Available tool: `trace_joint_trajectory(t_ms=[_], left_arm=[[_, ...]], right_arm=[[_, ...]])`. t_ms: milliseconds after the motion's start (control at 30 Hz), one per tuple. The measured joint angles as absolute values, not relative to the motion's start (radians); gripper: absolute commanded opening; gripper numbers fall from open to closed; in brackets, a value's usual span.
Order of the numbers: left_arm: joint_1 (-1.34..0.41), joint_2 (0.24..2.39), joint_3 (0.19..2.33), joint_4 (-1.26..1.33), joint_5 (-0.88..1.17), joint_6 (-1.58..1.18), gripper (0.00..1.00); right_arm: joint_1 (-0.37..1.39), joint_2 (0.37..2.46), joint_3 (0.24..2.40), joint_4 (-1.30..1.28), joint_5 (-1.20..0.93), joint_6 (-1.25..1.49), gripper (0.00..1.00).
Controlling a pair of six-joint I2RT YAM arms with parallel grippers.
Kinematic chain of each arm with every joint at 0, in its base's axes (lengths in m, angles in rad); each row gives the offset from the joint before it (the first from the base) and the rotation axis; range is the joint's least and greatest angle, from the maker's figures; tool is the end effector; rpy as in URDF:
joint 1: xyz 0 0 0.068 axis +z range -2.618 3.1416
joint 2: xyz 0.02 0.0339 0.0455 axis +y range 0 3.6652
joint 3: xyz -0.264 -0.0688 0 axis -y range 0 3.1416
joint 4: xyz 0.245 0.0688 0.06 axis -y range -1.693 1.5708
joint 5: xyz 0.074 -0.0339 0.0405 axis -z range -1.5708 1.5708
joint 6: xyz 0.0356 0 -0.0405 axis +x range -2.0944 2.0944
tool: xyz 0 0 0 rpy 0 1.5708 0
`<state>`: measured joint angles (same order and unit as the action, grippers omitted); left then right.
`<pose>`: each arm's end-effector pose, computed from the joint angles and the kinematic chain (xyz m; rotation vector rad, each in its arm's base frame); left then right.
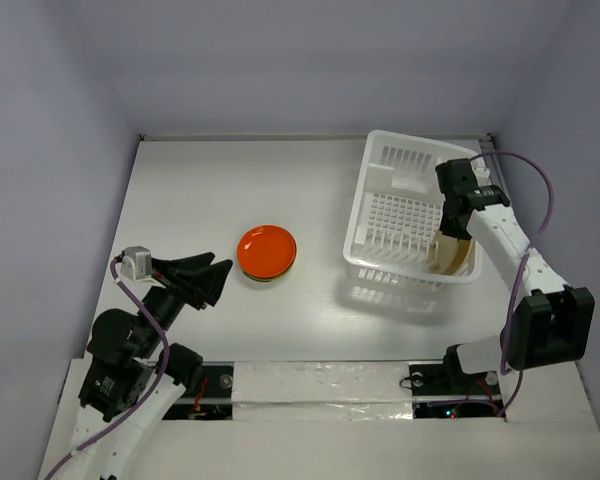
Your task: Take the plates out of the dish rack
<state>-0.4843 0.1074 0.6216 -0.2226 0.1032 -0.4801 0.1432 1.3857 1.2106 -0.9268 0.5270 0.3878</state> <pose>0.0391 -0.0247 0.3460 0.0951 1.3299 -0.8900 0.2703 0.0209 0.2959 0.4675 2.4757 -0.4969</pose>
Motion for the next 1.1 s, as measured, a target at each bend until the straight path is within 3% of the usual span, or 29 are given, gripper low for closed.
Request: trace_joint_trajectory(t_ms=[233, 400, 833, 1100], left_arm=[[-0.484, 0.107, 0.622, -0.223, 0.104, -0.48, 0.54], [-0.484, 0.107, 0.622, -0.223, 0.103, -0.48, 0.54], [-0.484, 0.109, 0.622, -0.223, 0.103, -0.48, 0.54], [-0.484, 0.117, 0.622, -0.222, 0.104, -0.48, 0.54]], right_arm=[[0.147, 1.452, 1.29, -0.989, 0.516, 0.339, 0.0], [0.172, 1.48, 1.329, -1.02, 0.571, 0.336, 0.0], [0.447, 1.572, 1.399, -1.135, 0.962, 0.41, 0.0], [0.514, 1.484, 1.565, -1.175, 1.07, 0.442, 0.0]])
